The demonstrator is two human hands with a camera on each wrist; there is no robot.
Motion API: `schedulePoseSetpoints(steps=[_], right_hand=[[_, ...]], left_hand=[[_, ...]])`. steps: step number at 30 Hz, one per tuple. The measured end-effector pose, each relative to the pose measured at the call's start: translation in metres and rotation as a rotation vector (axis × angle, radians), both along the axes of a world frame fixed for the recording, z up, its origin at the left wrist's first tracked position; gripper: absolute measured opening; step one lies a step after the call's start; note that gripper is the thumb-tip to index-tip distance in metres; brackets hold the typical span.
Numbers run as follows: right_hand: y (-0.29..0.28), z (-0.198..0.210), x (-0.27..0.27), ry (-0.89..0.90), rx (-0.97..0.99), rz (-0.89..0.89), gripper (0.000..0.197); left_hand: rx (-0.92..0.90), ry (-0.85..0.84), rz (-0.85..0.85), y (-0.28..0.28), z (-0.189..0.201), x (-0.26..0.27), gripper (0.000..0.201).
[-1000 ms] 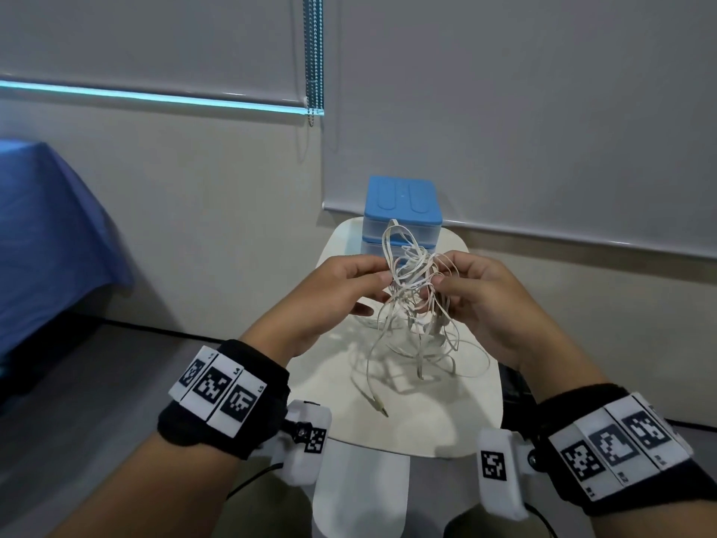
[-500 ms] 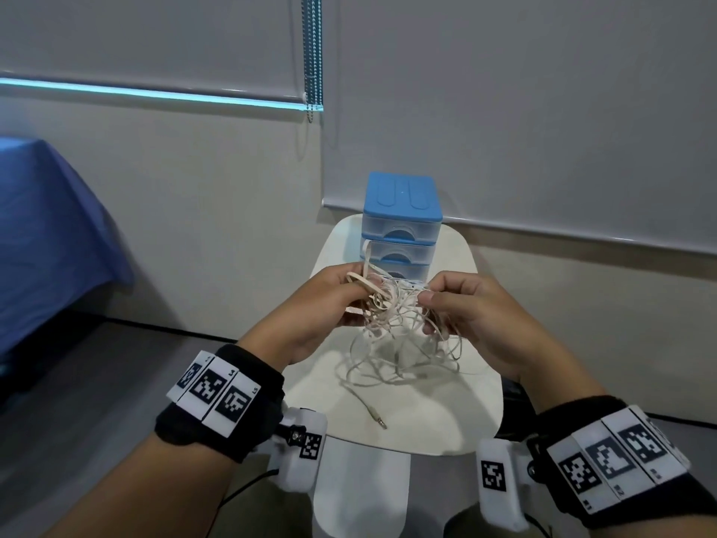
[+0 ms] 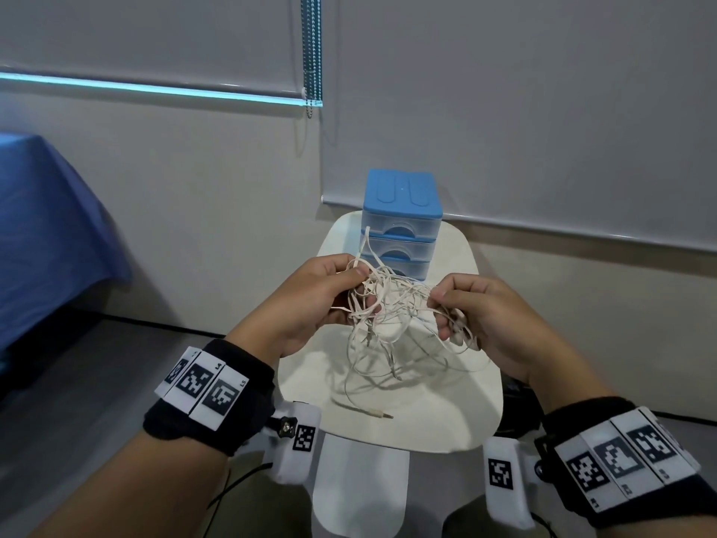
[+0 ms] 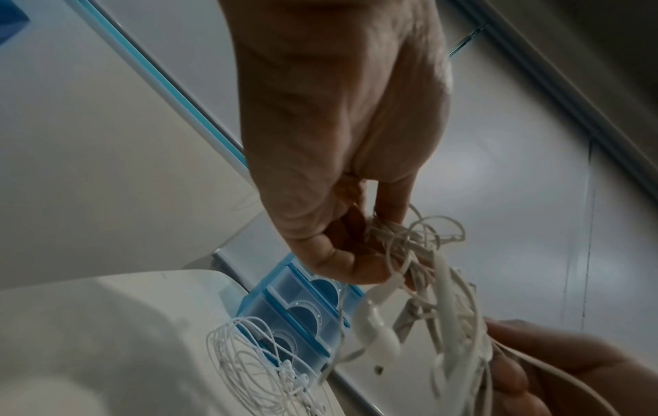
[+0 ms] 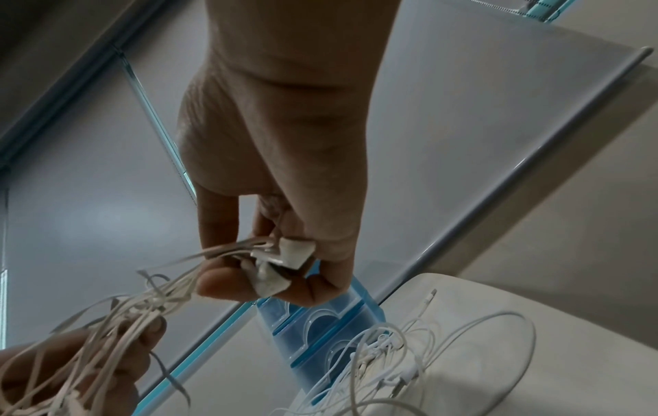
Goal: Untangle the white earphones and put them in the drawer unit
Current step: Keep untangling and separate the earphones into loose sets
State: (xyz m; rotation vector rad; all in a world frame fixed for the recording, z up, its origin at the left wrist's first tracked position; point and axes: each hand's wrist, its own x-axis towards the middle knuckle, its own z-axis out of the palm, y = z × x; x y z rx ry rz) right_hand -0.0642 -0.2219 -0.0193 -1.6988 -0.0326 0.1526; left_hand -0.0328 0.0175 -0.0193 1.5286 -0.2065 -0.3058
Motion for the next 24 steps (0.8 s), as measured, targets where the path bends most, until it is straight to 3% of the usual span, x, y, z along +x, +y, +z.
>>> schedulePoseSetpoints(steps=[8, 24], right_hand=[[-0.007, -0.001, -0.003, 0.020, 0.086, 0.000, 0.020], [-0.010, -0.011, 0.003, 0.041, -0.009, 0.008, 0.023]], left_hand=[[0.004, -0.002, -0.003, 0.008, -0.004, 0.004, 0.026], [0.006, 0.027, -0.005, 0.015, 0.010, 0.006, 0.022]])
